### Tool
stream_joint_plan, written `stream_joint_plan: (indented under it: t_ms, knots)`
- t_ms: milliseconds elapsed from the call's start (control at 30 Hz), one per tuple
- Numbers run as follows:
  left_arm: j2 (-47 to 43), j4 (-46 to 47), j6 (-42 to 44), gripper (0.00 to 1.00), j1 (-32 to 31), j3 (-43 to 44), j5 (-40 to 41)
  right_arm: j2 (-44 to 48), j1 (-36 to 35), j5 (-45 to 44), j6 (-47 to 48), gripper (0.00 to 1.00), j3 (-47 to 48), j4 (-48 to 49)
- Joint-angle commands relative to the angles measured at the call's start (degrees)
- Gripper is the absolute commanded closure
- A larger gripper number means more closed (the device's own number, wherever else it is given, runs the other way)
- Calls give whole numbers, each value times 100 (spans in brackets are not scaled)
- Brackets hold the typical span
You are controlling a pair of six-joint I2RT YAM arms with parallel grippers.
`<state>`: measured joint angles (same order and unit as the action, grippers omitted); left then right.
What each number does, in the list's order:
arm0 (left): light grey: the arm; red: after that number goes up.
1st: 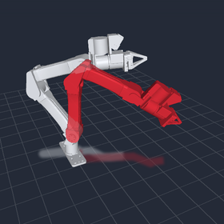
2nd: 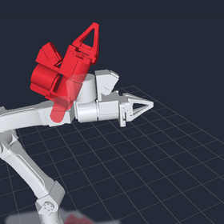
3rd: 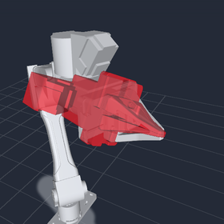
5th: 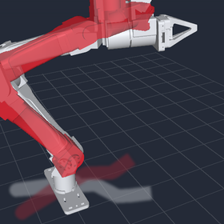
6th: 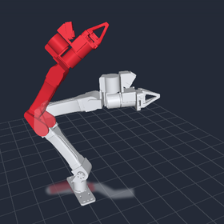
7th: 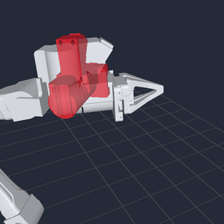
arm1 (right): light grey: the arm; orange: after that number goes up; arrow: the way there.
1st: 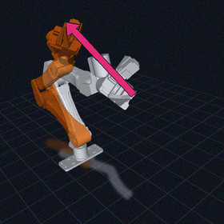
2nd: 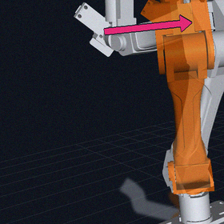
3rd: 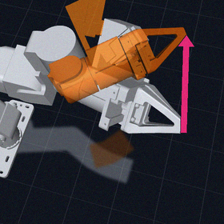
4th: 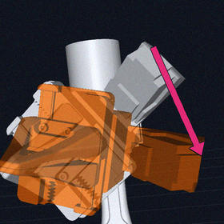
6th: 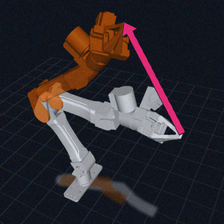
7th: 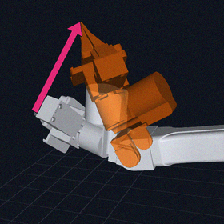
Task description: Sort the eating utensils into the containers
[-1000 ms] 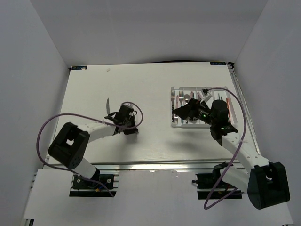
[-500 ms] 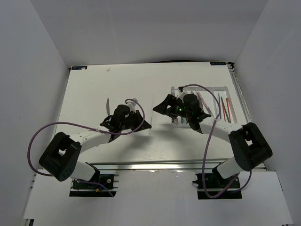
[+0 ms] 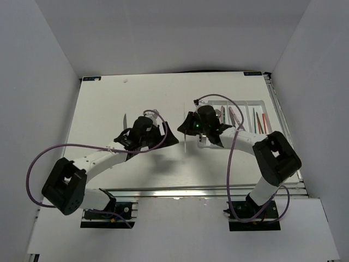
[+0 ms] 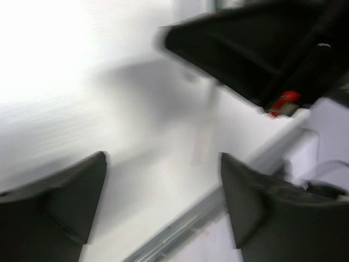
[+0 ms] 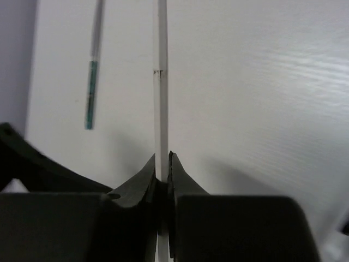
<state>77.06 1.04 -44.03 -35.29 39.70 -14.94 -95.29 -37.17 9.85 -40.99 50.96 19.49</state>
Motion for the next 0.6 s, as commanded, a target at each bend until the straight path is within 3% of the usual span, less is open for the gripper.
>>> stream_joint_plan:
  t_ms: [0,33,67,167,300,433,567]
  knots:
    - [-366,-2371,675,2,-13,906,1990,388,418,-1184,1424,100,668,-1338]
    - [-645,-2746,781,2,-13,1212,2413,397,569,-1352,2150,100,826,-1742]
    - [-805,-3332,973,2,-13,1328,3191,353,727,-1650,2522,100,1141,-2582]
    - [-1305,-4152,1343,2,-13,1715,4459,116,1639,-2667,3316,100,1547,-3799]
    - [-1448,-4524,1713,2,-13,1743,5490,-104,2579,-3261,3738,100,1758,-4329]
    - [-1334,-4438,1617,2,-4,1252,5722,-507,3171,-3068,3844,100,2312,-4602]
    - [-1316,-4305,1652,2,-13,1118,5476,-903,3382,-3752,4073,100,2804,-4734]
